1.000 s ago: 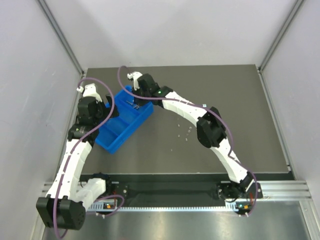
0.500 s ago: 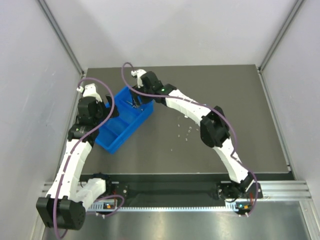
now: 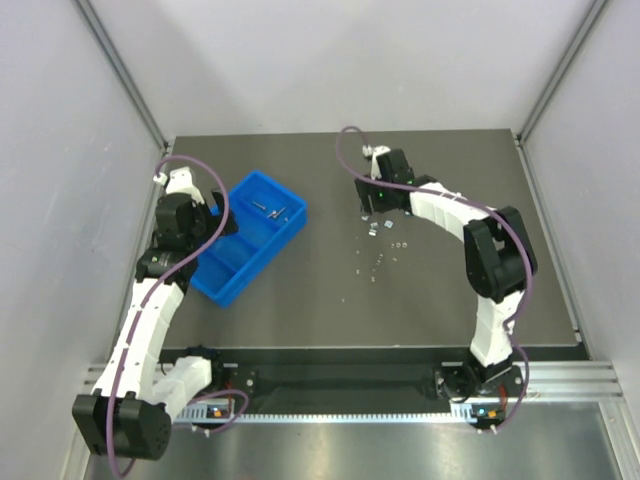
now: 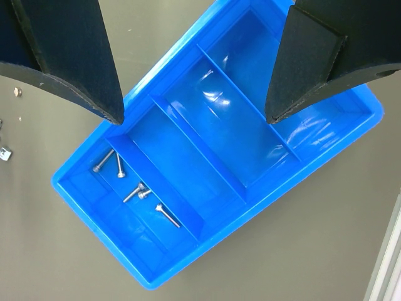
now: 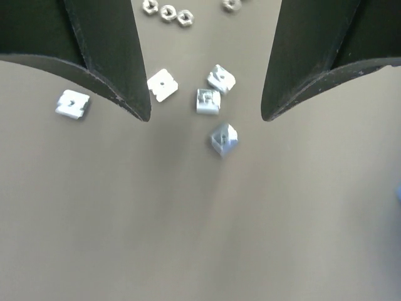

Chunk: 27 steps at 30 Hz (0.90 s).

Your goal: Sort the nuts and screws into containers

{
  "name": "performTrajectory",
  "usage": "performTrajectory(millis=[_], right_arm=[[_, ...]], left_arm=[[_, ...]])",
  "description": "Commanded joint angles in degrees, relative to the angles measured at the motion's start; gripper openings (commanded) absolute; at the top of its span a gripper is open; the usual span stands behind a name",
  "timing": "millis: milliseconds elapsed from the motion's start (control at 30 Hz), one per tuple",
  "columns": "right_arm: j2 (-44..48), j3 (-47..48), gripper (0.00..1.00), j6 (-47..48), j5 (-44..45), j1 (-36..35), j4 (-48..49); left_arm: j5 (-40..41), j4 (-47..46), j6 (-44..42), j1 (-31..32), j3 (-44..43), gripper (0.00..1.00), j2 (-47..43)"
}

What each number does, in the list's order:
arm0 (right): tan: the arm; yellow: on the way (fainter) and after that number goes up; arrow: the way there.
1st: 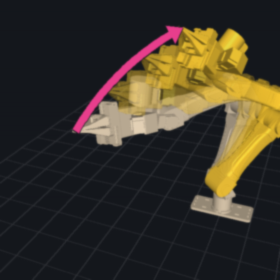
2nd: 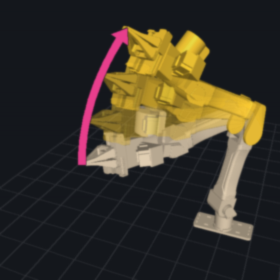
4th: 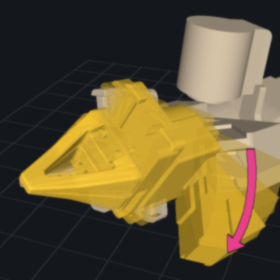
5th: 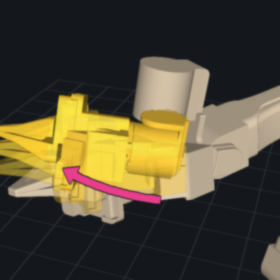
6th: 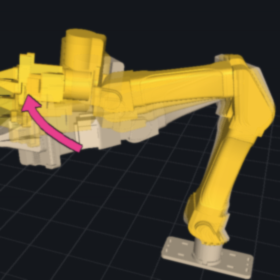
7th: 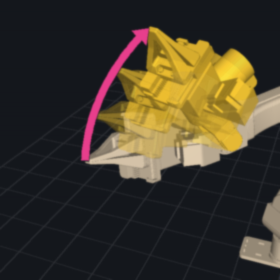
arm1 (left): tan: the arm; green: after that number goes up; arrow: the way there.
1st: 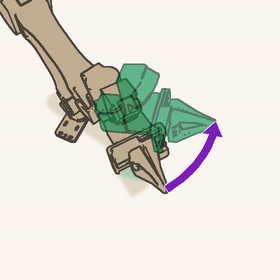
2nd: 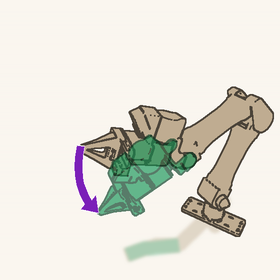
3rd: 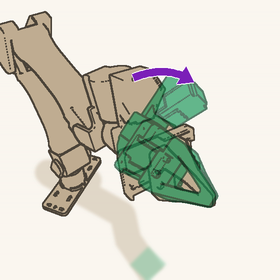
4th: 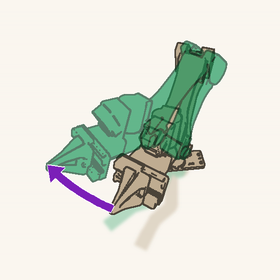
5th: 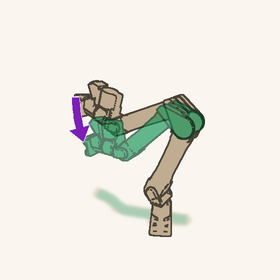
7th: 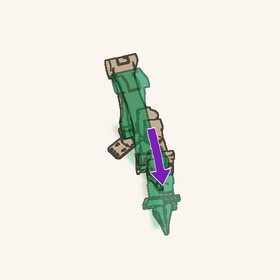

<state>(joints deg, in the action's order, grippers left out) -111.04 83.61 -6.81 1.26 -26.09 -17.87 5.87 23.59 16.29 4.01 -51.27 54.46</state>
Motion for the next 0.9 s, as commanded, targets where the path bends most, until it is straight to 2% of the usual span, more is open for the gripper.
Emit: performTrajectory(millis=[0, 133, 233, 433, 867], right_arm=[[2.7, -4.0, 0.71, 12.9, -4.2, -1.8, 5.3], [0.2, -2.1, 0.7, 20.4, -9.6, -1.2, 4.0], [-3.2, 1.4, 0.69, 22.7, -10.1, -1.2, 1.0], [-8.4, 5.5, 0.66, 26.0, -8.2, -1.2, -2.1], [-12.7, 10.3, 0.6, 29.6, -8.6, -1.2, -8.0]], left_arm=[[0.3, -1.1, -0.6, -0.1, 0.1, 0.99, -0.6], [-0.1, -0.9, -0.6, -0.1, 0.0, 0.99, -0.1], [0.3, -0.9, -0.6, -0.1, 0.1, 0.99, -0.1], [0.7, -0.9, -0.7, -0.1, 0.1, 0.99, 0.4], [0.8, -0.8, -0.9, -0.1, 0.0, 0.99, 1.4]])
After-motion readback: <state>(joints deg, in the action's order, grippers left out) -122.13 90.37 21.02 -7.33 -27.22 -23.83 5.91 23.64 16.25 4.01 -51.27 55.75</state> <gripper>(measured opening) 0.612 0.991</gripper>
